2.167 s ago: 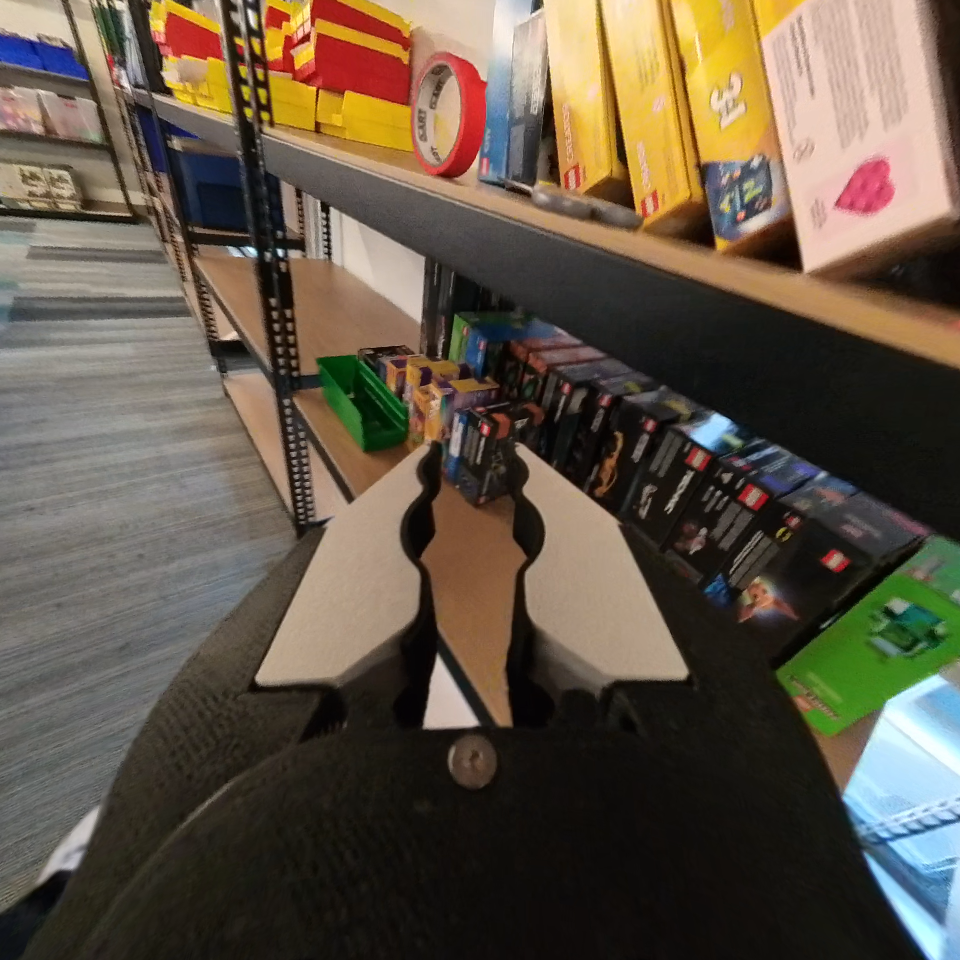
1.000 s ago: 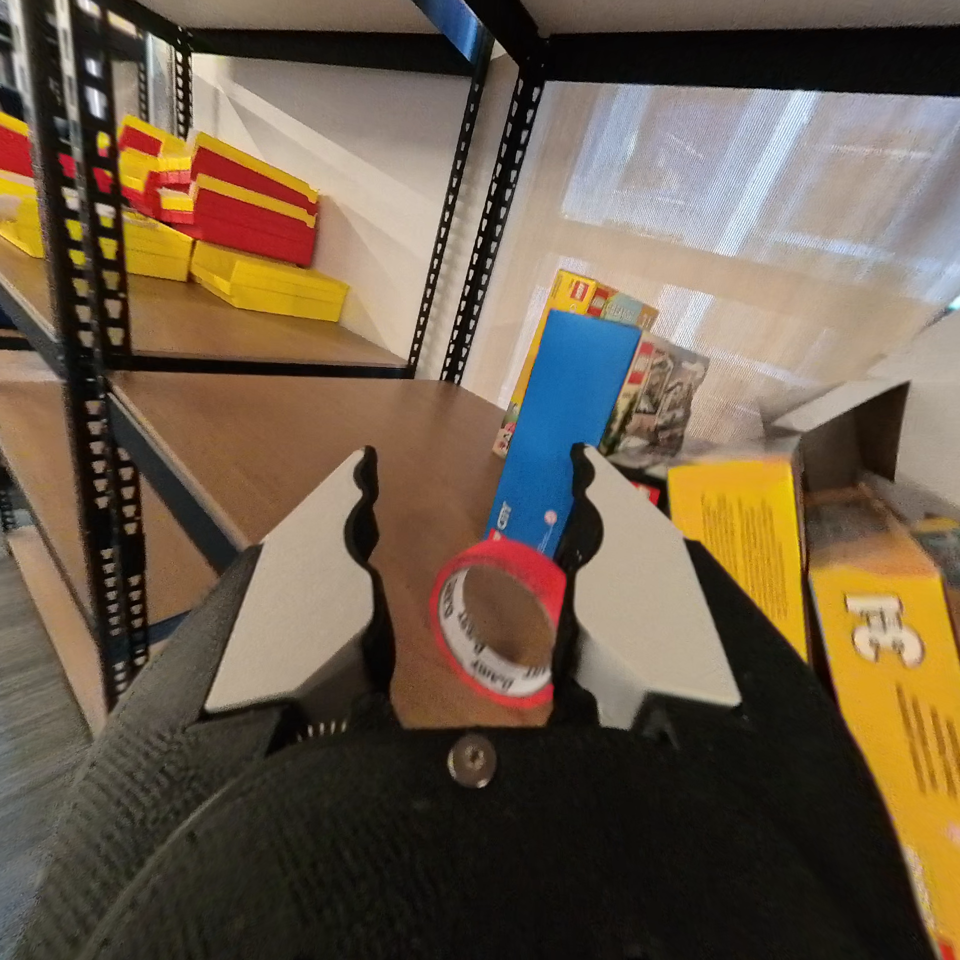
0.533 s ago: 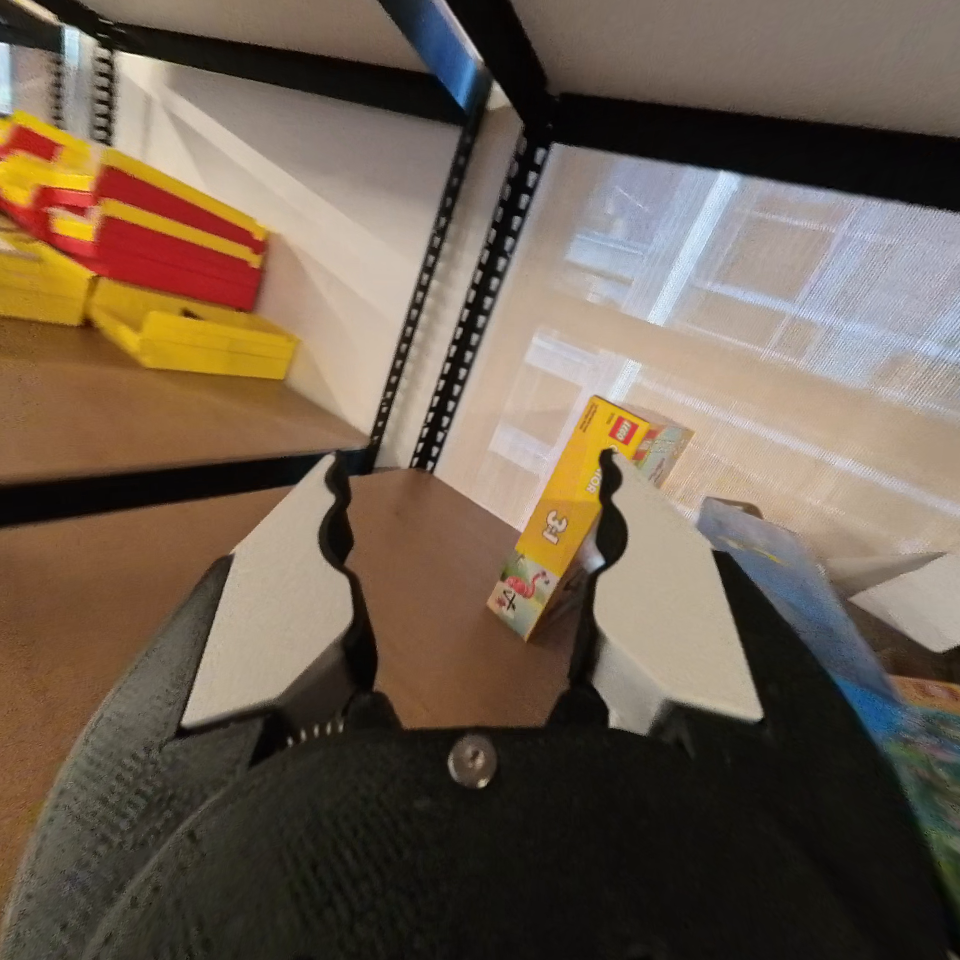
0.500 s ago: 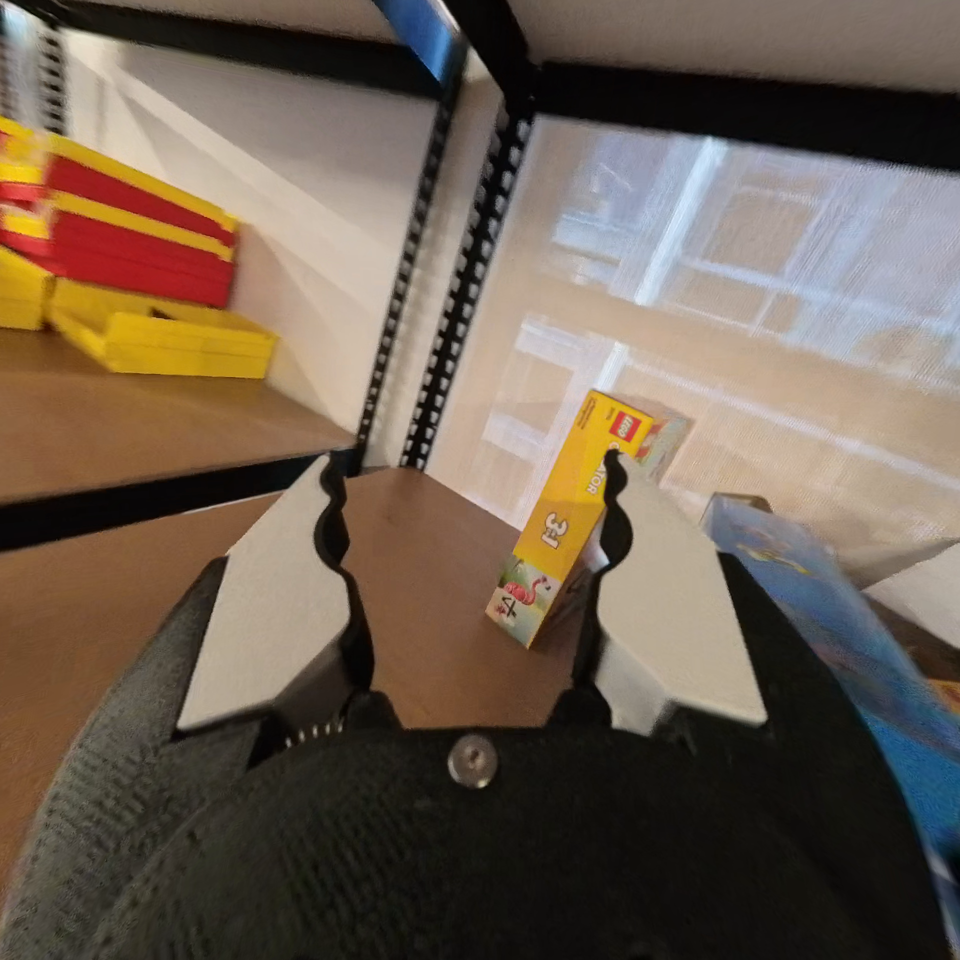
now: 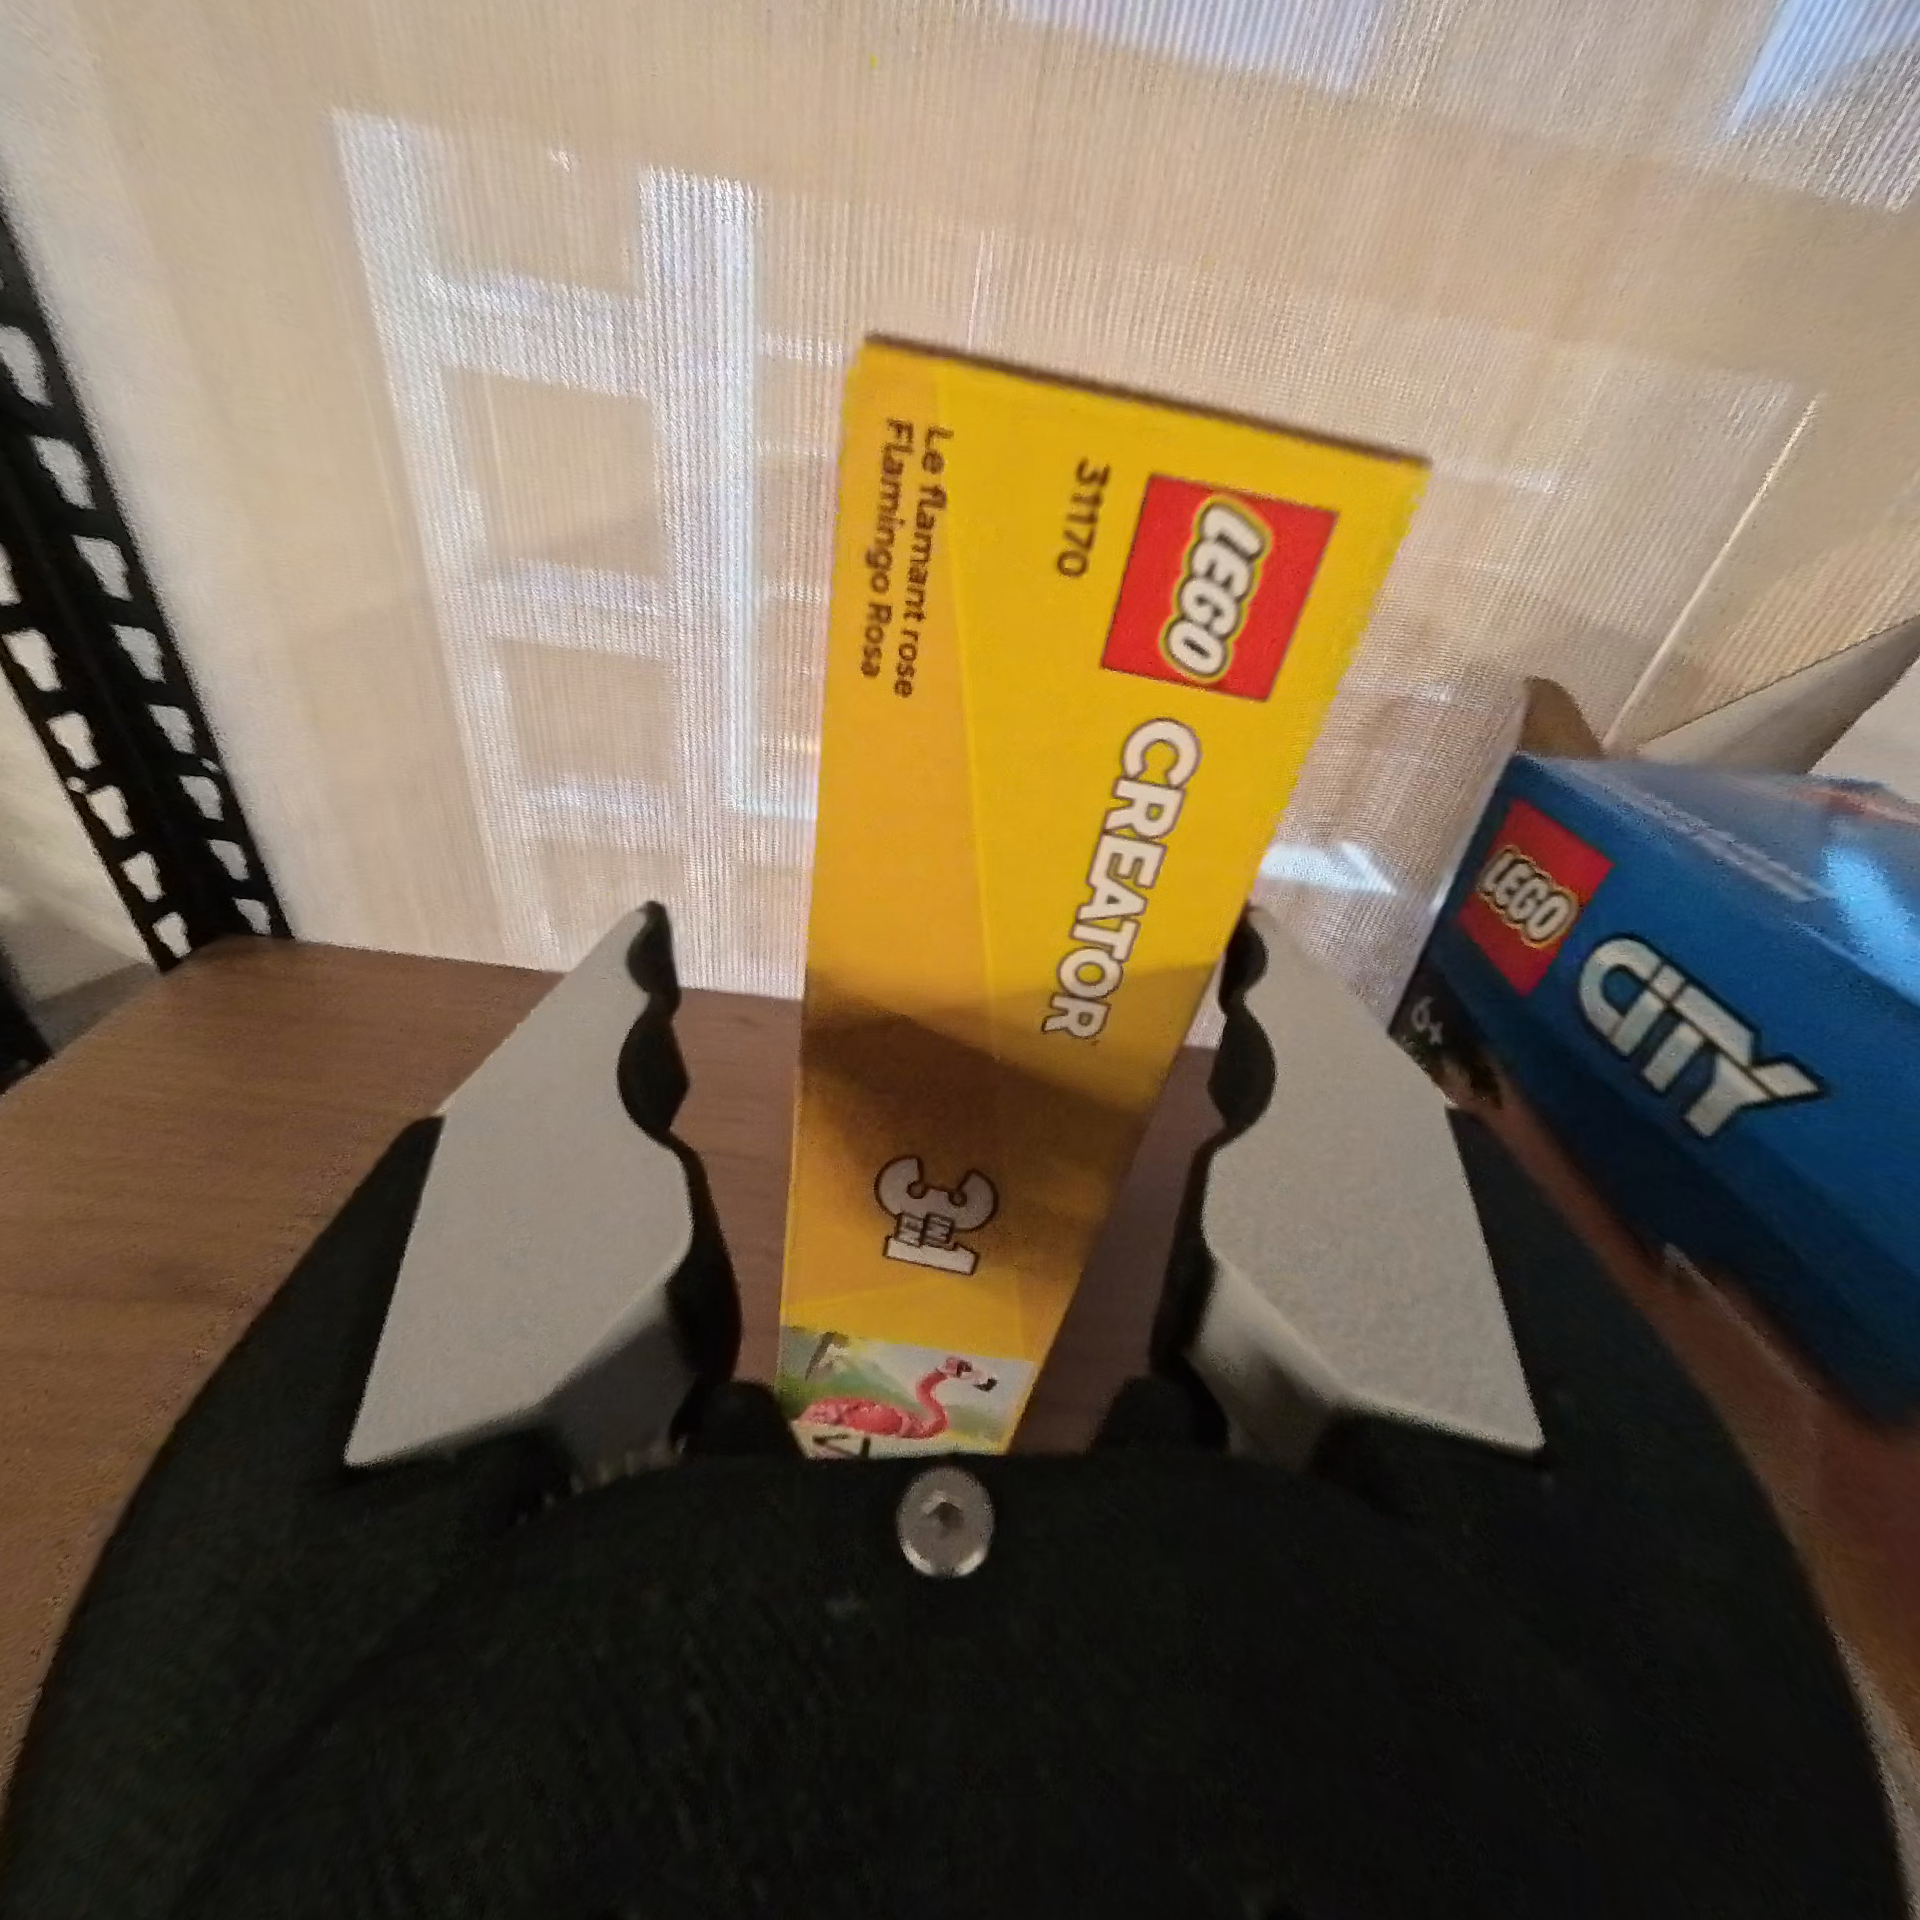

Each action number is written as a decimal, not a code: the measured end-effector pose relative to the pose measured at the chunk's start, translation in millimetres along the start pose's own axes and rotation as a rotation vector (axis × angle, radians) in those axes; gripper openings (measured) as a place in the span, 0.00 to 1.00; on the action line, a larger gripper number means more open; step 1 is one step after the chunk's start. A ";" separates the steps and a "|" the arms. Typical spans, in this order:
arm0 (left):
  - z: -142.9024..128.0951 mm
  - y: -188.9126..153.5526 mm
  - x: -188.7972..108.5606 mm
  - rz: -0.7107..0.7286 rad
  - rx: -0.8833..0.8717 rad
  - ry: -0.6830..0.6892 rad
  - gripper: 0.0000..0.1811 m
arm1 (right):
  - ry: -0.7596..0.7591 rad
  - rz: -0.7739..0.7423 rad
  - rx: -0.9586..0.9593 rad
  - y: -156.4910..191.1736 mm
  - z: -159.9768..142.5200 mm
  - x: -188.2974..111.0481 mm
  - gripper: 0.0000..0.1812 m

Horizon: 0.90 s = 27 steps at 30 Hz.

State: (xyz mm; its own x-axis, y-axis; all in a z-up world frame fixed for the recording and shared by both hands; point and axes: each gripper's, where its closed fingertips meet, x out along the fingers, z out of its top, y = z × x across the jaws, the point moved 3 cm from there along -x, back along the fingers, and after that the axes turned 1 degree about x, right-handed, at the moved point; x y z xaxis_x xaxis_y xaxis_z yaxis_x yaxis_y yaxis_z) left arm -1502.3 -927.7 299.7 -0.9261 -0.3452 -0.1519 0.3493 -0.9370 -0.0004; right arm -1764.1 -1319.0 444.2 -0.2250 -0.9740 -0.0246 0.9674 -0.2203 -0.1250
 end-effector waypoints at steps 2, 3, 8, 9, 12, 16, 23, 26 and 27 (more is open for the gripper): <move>-5.1 4.5 -4.5 -0.010 -0.006 0.003 0.13 | 0.045 -0.021 0.016 -4.5 -5.3 4.8 0.44; -6.3 6.7 -6.3 -0.013 -0.009 -0.001 0.13 | 0.040 -0.012 0.029 -7.0 -4.5 4.5 0.41; -6.3 9.0 -12.3 -0.056 -0.054 -0.039 0.13 | 0.097 0.031 0.102 -15.8 -6.7 -7.6 0.39; -6.6 8.3 -12.8 -0.066 -0.057 -0.041 0.13 | 0.102 0.042 0.107 -16.1 -6.9 -14.5 0.39; -5.8 4.2 -12.1 -0.087 -0.050 -0.044 0.13 | 0.096 0.105 0.104 -12.0 -7.3 -45.4 0.40; 0.0 -8.6 -5.0 -0.126 -0.036 -0.058 0.13 | 0.074 0.237 0.072 0.7 -7.7 -112.3 0.40; 4.3 -37.4 17.3 -0.138 -0.033 -0.052 0.13 | -0.022 0.484 0.078 9.3 -8.7 -259.6 0.40; 7.5 -45.7 30.0 -0.098 -0.046 -0.055 0.14 | -0.046 0.571 0.069 5.7 -9.5 -300.1 0.40; 8.4 -46.4 34.8 -0.072 -0.047 -0.053 0.14 | -0.048 0.602 0.071 3.5 -10.0 -308.7 0.40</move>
State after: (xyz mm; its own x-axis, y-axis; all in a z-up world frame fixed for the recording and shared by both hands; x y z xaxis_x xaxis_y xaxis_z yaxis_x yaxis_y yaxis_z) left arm -1551.9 -896.7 302.7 -0.9549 -0.2807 -0.0973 0.2868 -0.9564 -0.0558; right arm -1692.4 -1018.6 441.5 0.3676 -0.9297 -0.0251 0.9290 0.3683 -0.0369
